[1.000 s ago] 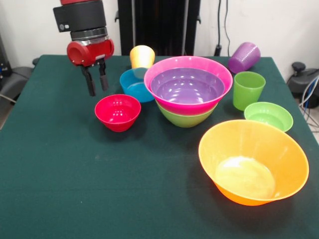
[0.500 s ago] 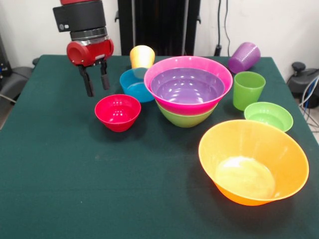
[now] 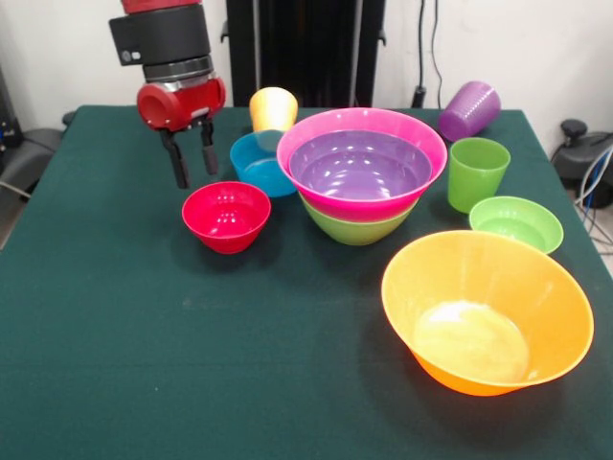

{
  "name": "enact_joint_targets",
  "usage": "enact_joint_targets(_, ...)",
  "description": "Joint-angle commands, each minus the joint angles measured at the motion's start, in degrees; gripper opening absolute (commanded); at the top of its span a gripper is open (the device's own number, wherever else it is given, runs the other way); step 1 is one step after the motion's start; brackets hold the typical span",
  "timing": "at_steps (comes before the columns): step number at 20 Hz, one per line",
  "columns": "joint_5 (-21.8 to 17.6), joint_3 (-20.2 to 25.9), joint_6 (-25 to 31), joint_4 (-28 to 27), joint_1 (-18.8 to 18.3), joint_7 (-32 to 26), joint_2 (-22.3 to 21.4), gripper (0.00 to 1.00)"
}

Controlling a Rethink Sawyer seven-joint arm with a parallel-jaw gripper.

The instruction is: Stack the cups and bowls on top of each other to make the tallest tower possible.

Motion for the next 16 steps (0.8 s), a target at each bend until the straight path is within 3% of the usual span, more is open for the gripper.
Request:
enact_joint_targets(1, -2.6, 0.6, 11.8, -2.9, 3.2, 3.0, 4.6, 1.0)
enact_joint_targets(10, -3.6, 1.4, 16.0, -3.7, 2.2, 0.8, 7.0, 1.0)
enact_joint_targets(16, -5.6, 0.3, 14.7, -4.5, 2.6, 1.9, 7.9, 1.0)
